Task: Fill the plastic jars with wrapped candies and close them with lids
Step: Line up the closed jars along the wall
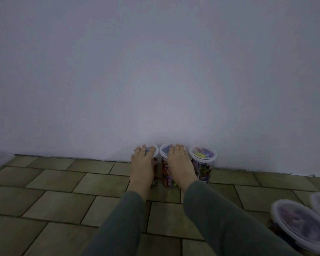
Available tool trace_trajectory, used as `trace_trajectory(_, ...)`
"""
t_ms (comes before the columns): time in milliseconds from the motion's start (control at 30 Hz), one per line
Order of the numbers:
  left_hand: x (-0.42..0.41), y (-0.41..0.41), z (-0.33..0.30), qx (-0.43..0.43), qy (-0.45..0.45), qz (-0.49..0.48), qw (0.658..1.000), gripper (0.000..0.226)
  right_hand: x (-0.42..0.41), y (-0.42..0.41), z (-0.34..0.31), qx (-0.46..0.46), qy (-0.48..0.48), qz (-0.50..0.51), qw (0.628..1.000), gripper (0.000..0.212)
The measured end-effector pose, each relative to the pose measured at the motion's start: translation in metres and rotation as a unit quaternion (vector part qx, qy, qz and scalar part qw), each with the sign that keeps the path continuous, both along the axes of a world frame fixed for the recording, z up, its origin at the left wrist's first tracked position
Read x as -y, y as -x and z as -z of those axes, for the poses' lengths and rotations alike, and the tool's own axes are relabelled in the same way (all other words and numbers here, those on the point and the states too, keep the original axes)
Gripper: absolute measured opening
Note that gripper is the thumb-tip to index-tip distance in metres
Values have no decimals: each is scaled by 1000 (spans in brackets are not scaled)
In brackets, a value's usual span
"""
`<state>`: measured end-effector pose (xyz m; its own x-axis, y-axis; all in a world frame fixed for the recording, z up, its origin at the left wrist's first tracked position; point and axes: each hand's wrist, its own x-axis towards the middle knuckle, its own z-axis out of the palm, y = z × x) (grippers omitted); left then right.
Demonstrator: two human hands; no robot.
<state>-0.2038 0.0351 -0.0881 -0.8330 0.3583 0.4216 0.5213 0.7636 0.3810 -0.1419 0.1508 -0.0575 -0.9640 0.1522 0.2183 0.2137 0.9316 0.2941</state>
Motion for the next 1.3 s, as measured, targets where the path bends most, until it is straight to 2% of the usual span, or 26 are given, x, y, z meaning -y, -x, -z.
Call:
trace_trajectory(133, -14, 20, 1, -7, -10, 6, 1000, 51, -9, 17, 0, 13, -11, 25, 1000, 57)
trace_trajectory(367, -34, 36, 2, -17, -16, 11, 1000, 49, -25, 31, -3, 5, 37, 43, 998, 62)
trace_trajectory(533, -34, 39, 1, -23, 17, 24, 999, 56, -23, 33, -6, 10, 36, 63, 997, 59)
trace_trajectory(600, -31, 33, 0, -34, 42, 21, 998, 63, -23, 28, -9, 21, 44, 55, 997, 67)
trace_trajectory(667, -31, 20, -3, -39, 26, 10, 999, 62, -21, 16, -16, 24, 55, 34, 998, 73)
trace_trajectory(733, -35, 0, -7, -45, -34, 15, 998, 58, -17, -5, -26, -4, 114, 14, 993, 69)
trace_trajectory(800, -45, -22, -5, -88, -91, 54, 991, 51, -15, -34, -38, -52, 190, 1, 980, 58)
trace_trajectory(900, -65, -59, -4, -87, -129, 117, 981, 51, -19, -85, -50, -122, 246, 5, 962, 47)
trace_trajectory(1033, -96, -98, -1, -95, -70, 184, 976, 47, -33, -153, -46, -219, 241, 8, 945, 31)
trace_trajectory(1100, -108, -112, 2, -87, -44, 194, 976, 47, -41, -183, -42, -234, 221, 36, 946, 24)
trace_trajectory(1200, -121, -120, 4, -80, 32, 149, 985, 60, -52, -226, -41, -137, 226, 123, 957, 35)
trace_trajectory(1300, -129, -115, 4, -47, 103, 76, 991, 69, -61, -258, -37, -31, 208, 221, 952, 60)
